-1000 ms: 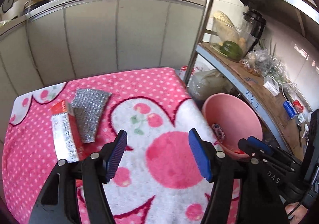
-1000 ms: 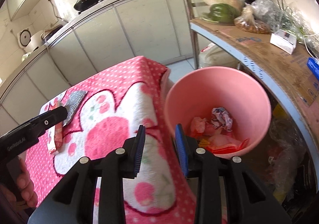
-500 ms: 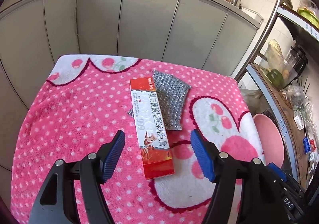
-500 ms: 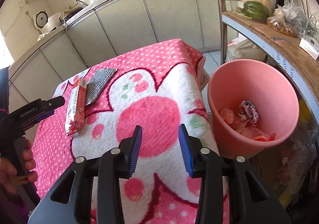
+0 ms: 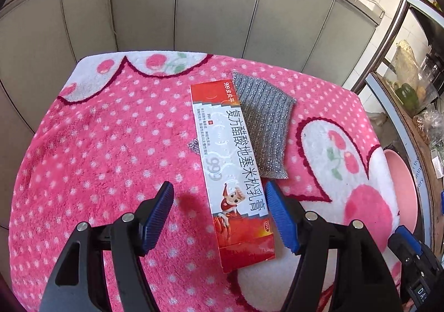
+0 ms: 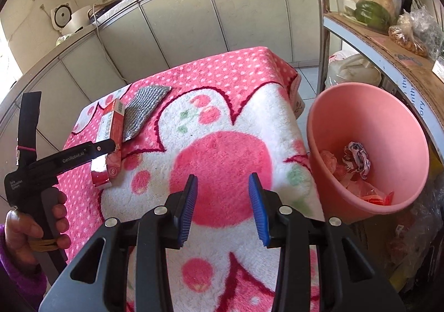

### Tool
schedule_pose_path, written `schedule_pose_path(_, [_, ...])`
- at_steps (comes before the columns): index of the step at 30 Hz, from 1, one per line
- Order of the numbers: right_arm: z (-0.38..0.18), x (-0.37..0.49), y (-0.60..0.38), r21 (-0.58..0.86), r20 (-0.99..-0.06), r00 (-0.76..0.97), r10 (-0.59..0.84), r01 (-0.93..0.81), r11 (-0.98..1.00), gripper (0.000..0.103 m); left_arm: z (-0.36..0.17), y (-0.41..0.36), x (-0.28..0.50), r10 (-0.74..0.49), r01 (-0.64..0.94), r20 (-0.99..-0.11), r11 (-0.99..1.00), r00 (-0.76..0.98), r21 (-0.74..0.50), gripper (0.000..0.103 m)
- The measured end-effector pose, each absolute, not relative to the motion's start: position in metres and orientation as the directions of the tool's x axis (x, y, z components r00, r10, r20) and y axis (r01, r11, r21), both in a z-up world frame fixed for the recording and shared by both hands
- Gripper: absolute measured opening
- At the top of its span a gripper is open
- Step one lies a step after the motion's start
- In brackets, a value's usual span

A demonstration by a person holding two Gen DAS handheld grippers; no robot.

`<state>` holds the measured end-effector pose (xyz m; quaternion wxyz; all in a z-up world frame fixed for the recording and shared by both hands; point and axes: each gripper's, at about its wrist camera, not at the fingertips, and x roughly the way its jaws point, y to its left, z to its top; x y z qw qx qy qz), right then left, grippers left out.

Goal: Collect trash
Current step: 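Grasp the red-and-white medicine box with the left tool while the right grasps the grey scrubbing pad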

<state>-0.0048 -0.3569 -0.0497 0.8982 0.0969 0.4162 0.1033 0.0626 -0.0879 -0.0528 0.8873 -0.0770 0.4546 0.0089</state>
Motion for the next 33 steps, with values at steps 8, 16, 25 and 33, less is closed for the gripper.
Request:
schedule_pose_path(8, [-0.042, 0.017, -0.311, 0.281, -0.724, 0.596, 0.347, -0.205, 0.938, 0.039, -0.045, -0.074, 0.053, -0.103, -0.040, -0.783, 0.986, 0.613, -0.161, 0.043])
schedule_pose_path(16, [-0.055, 0.052, -0.260, 0.446, -0.711, 0.488, 0.506, -0.243, 0.861, 0.039, -0.031, -0.024, 0.025, -0.111, -0.053, -0.766, 0.981, 0.633, -0.186, 0.040])
schedule_pose_path(25, [-0.072, 0.091, -0.223, 0.465, -0.737, 0.454, 0.501, -0.197, 0.863, 0.039, -0.024, 0.017, 0.002, -0.119, -0.086, -0.738, 0.968, 0.665, -0.234, 0.039])
schedule_pose_path(33, [-0.073, 0.098, -0.220, 0.423, -0.750, 0.489, 0.446, -0.163, 0.891, 0.009, -0.027, 0.020, 0.000, -0.132, -0.064, -0.740, 0.971, 0.660, -0.231, 0.037])
